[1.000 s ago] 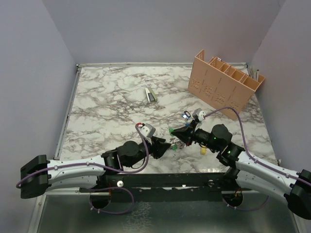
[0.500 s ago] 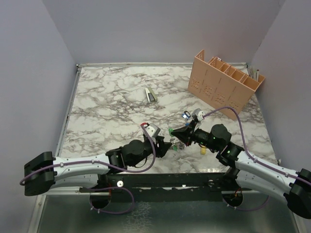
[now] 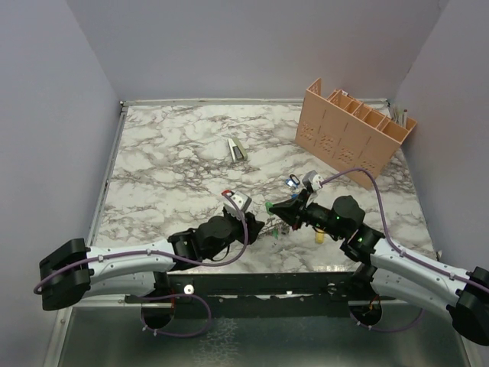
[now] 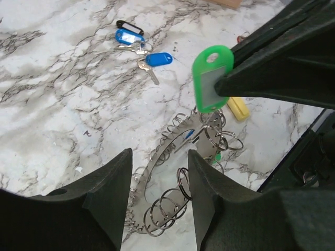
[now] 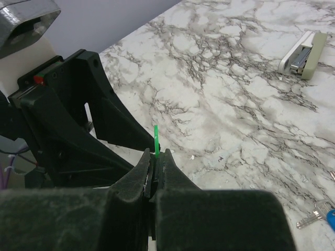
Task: Remove the keys from the keyring
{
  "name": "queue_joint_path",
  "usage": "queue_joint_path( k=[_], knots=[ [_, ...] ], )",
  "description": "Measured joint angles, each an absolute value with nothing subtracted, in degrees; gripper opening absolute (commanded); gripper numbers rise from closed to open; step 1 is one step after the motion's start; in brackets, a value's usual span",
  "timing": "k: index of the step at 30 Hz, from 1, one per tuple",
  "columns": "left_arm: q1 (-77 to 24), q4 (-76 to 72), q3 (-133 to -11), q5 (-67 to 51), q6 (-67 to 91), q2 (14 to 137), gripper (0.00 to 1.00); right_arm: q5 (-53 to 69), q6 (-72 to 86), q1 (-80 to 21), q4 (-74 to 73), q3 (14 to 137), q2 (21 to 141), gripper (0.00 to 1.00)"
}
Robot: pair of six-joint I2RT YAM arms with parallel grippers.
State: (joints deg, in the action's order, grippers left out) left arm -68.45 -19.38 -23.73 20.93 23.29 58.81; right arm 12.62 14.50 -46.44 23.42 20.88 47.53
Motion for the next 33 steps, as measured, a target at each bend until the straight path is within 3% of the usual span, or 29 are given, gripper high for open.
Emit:
queue_joint_path(
  k=[14, 23, 33],
  knots=[
    [-68.4, -10.2, -23.3, 30.4, 29.4, 52.0, 0.55, 11.4, 14.5, -46.4, 23.4, 20.9, 47.2, 0.01],
    [-68.3, -10.2, -22.9, 31.3, 27.4, 50.6, 0.74, 11.4, 14.5, -46.4, 23.4, 21.1, 47.6, 0.01],
    [-66.3, -11.5, -22.3, 28.3, 26.9, 49.8, 0.71, 11.1, 14.5, -46.4, 23.4, 21.1, 47.6, 0.01]
  ],
)
